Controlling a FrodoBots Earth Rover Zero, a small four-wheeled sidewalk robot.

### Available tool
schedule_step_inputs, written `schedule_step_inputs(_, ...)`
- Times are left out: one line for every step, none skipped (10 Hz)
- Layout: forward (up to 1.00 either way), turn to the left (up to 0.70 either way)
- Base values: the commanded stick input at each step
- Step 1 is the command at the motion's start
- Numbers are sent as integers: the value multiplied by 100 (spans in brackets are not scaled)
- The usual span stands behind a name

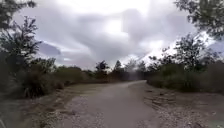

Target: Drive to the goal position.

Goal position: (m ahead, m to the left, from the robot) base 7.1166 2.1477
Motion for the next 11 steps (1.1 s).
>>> schedule_step_inputs(45,0)
schedule_step_inputs(45,0)
schedule_step_inputs(45,0)
schedule_step_inputs(45,0)
schedule_step_inputs(45,0)
schedule_step_inputs(45,0)
schedule_step_inputs(45,0)
schedule_step_inputs(45,0)
schedule_step_inputs(45,0)
schedule_step_inputs(45,0)
schedule_step_inputs(45,0)
